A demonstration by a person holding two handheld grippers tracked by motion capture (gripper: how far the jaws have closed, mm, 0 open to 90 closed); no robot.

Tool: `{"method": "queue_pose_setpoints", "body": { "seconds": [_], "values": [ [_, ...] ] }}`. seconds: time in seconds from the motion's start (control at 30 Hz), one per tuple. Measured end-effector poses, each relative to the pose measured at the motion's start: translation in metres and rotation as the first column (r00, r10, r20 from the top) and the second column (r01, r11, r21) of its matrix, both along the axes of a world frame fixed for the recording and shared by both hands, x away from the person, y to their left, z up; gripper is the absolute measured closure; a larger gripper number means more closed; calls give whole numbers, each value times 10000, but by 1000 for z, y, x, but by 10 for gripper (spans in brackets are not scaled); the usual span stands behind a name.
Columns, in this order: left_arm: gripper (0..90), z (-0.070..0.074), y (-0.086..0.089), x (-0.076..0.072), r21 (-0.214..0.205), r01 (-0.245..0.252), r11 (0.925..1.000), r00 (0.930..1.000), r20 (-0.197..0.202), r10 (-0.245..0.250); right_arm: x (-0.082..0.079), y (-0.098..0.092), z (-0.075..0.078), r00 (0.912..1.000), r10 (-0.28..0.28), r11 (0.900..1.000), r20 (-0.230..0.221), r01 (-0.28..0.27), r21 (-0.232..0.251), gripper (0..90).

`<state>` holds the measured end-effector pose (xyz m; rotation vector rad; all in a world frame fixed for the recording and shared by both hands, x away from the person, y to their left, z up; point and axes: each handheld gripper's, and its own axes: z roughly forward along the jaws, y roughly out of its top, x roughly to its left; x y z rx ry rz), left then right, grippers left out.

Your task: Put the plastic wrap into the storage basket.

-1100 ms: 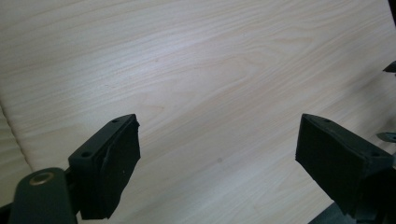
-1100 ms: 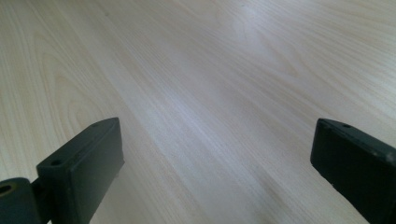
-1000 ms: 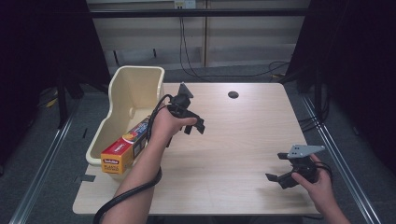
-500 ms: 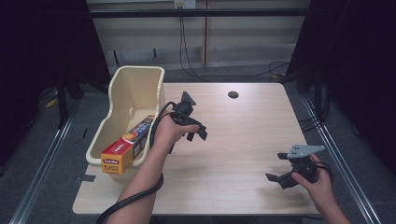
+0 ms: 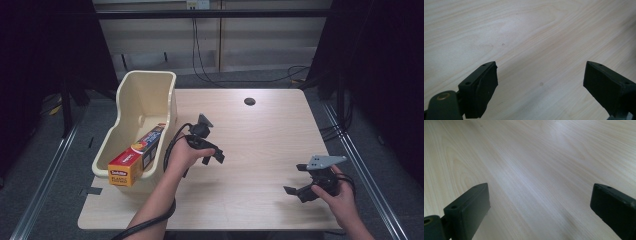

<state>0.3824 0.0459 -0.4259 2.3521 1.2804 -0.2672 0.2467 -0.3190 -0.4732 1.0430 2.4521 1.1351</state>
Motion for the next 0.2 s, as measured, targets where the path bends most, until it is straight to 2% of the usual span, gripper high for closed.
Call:
{"method": "queue_pose_setpoints", "body": {
  "seconds": [0.03, 0.2],
  "values": [
    [120, -4, 1, -1, 46, 145, 9999, 9999, 79, -145, 0, 0, 0, 10000, -3, 10000, -29, 3, -14, 24],
    [121, -14, 5, -7, 29, 106, 9999, 9993, 352, -107, 1, 1, -2, 10000, 45, 10000, -24, -46, -49, 24]
  ]
}}
